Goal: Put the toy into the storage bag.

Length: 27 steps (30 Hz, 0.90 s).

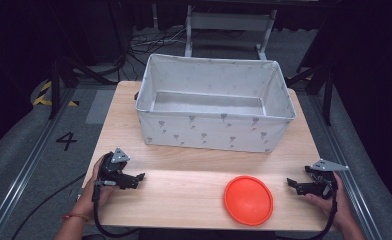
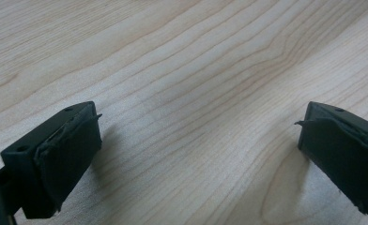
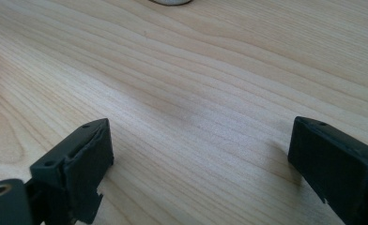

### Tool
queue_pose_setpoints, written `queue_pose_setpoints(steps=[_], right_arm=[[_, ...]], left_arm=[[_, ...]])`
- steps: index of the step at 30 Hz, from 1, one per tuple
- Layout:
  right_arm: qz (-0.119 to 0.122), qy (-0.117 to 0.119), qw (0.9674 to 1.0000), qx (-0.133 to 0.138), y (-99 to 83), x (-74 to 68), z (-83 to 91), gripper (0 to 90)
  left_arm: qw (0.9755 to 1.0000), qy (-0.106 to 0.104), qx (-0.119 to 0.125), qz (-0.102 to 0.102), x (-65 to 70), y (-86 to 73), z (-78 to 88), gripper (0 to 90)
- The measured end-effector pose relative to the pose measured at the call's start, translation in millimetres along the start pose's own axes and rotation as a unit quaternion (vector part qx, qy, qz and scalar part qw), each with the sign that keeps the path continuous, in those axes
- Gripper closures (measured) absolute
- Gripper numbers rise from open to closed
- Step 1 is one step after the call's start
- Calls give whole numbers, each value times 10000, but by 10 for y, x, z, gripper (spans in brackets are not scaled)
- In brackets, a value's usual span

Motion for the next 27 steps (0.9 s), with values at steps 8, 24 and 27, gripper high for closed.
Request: queue_pose_setpoints(steps=[8,24,27], right_arm=[[9,1,10000,-3,-3,2,4,72],[168,390,9990,167,179,-105,145,176],[323,566,9975,272,271,-219,203,176]], left_arm=[[10000,21,21,2,20,-37,29,3],[9998,-108,-13,-160,7,-61,55,4],[9998,-109,-15,-161,6,-61,55,4]])
Point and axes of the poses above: each handheld gripper's, and its own axes: z roughly backward along the jaws, y roughly out of its top, x roughly to its right, the point moved 4 cm from there along -z, roughly forward along the jaws, and after that the axes turned 13 degrees about -y, right-handed, at the moved point
